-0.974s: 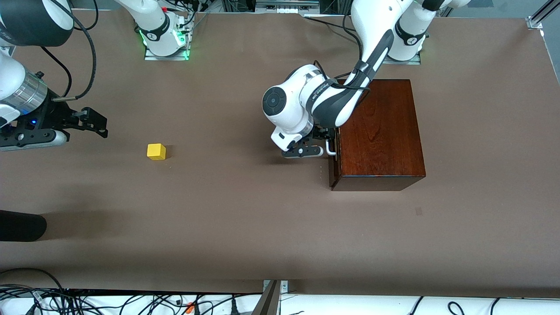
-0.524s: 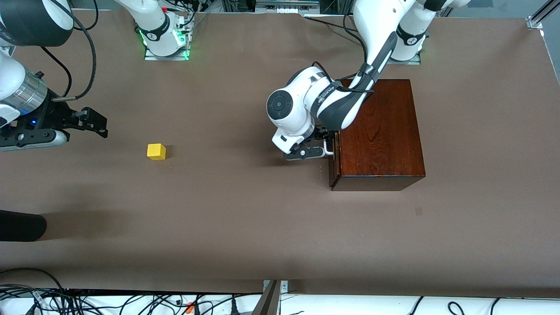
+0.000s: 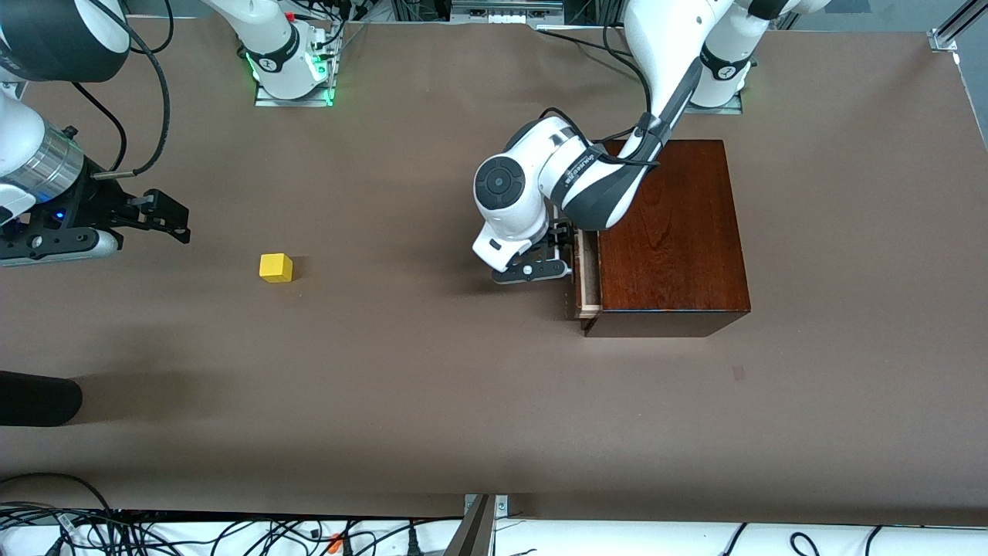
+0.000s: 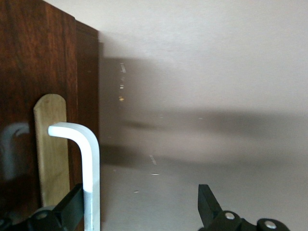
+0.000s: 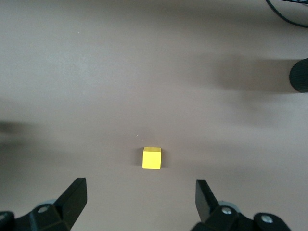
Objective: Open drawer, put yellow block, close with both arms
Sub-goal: 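Grasp the drawer handle with the left gripper and pull it open, then release the handle with the left gripper while the right gripper reaches the cube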
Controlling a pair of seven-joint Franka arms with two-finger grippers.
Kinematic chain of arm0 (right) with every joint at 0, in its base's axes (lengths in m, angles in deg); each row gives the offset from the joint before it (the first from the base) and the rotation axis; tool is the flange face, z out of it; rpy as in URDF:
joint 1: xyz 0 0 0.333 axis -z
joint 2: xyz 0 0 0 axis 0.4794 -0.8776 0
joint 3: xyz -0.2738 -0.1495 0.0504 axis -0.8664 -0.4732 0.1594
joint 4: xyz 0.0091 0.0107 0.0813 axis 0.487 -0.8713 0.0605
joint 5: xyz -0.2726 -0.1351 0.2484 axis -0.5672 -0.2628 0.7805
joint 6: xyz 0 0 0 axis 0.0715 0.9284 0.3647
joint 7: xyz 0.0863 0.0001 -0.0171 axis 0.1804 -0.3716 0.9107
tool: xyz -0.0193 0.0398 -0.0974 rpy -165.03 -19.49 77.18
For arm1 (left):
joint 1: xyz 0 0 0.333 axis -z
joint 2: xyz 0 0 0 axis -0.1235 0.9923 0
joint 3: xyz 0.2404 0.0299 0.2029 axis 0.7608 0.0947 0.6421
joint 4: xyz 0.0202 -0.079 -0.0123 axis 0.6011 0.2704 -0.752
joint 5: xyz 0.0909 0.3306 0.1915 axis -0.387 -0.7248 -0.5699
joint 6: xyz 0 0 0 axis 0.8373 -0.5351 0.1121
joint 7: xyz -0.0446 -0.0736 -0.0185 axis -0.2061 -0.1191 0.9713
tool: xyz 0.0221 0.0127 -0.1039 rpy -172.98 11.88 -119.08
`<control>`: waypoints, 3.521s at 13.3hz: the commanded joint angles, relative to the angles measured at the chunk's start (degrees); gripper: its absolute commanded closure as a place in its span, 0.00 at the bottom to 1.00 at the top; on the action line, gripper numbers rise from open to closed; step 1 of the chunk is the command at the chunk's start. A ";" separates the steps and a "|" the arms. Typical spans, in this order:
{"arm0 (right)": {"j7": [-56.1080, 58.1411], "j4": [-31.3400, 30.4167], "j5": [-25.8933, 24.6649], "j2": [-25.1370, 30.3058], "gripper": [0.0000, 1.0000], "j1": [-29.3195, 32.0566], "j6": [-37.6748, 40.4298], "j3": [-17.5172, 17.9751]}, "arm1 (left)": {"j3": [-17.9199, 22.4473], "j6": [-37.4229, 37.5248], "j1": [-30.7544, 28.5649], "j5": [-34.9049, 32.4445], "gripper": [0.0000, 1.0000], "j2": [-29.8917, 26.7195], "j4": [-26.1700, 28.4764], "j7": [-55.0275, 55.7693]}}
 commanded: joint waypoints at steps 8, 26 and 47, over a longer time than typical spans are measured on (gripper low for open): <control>0.53 1.10 0.91 -0.33 0.00 0.43 0.53 0.24 | -1.57 -12.70 2.81 6.01 0.00 3.33 -1.46 5.70; 0.44 1.19 0.91 -0.33 0.00 -0.70 0.53 1.03 | -0.95 -7.35 2.73 5.22 0.00 2.37 -4.34 4.74; 3.87 -19.62 0.82 -11.22 0.00 -1.50 -21.68 0.94 | 2.66 28.25 -17.37 -0.76 0.00 -20.54 -8.09 -42.97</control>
